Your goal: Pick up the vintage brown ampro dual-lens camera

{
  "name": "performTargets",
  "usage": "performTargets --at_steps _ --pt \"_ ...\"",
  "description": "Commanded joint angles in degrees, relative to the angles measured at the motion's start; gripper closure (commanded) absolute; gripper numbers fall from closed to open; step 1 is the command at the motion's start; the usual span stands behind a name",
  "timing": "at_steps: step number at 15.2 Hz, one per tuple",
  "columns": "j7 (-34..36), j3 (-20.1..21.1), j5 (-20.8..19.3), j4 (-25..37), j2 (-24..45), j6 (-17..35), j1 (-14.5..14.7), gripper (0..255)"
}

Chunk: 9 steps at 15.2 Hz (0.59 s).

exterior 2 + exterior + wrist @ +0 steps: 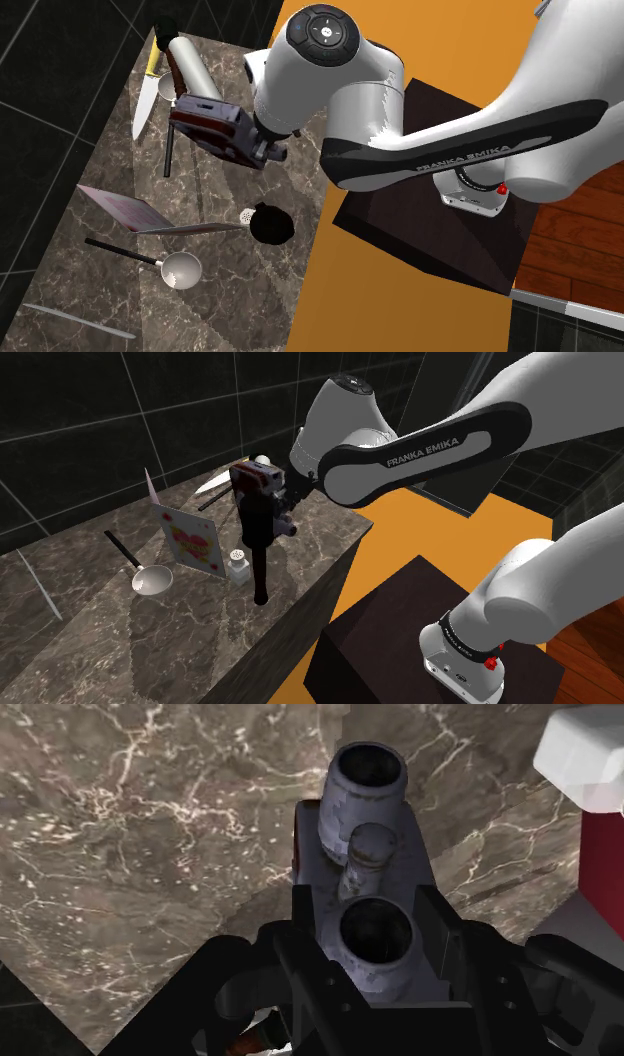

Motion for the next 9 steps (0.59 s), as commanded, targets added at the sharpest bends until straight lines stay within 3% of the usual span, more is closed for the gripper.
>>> performTargets --at_steps 1,9 --pt "-0.30 -0.26 0.26 0.94 -0.79 -1.48 0.06 255" --pt "-0.88 -0.93 0.89 3.80 -3.13 -6.62 0.27 255"
